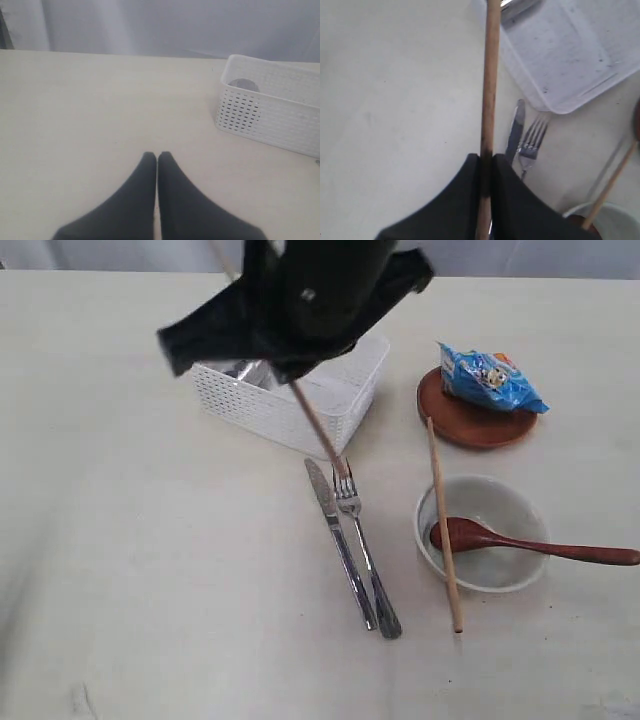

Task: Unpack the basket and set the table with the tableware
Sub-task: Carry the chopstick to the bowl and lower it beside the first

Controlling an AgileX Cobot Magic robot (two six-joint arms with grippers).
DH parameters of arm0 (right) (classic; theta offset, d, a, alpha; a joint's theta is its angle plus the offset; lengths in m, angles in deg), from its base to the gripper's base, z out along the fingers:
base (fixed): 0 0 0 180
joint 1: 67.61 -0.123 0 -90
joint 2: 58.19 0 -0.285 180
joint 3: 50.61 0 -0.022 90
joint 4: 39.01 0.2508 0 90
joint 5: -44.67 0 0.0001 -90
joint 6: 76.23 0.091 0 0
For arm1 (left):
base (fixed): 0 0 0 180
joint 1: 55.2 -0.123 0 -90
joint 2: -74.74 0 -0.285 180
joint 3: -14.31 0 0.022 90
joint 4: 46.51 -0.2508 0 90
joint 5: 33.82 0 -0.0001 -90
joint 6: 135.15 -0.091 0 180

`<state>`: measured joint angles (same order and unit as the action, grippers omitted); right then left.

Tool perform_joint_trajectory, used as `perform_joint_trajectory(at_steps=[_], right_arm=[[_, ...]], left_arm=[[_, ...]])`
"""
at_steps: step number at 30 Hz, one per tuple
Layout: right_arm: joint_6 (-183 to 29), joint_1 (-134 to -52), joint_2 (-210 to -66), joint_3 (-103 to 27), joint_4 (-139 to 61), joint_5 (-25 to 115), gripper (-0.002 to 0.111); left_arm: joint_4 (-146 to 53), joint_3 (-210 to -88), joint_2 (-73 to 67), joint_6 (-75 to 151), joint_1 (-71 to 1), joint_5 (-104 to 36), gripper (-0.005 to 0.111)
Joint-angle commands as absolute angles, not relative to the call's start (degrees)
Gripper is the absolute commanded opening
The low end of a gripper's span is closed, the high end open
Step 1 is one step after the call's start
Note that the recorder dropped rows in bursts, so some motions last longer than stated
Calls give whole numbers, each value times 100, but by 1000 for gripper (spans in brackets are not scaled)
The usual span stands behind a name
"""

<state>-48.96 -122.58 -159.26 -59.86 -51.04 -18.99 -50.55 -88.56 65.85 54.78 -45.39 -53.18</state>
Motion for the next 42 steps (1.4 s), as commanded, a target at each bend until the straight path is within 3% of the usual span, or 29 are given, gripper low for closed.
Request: perform_joint_trajectory(at_steps=[1,18,27,42], right_arm=[[-4957,-11696,-15358,-5993,-5028,-2230,-1],[-6658,-8842,-13960,-3376,-2795,-1841,-1],[-6792,-8700,-13973,-2223,-2562,-664,-1],[-7159,-8715,-14657,-1531,-2165,21,-1]], left_arm=[[-5053,-8848,6568,5508,-4523,-5261,1],[-5053,-8848,6568,5508,-4523,-5261,1],[-5053,-8848,6568,5508,-4523,-5261,1],[-5053,-8848,6568,5508,-4523,-5261,1]])
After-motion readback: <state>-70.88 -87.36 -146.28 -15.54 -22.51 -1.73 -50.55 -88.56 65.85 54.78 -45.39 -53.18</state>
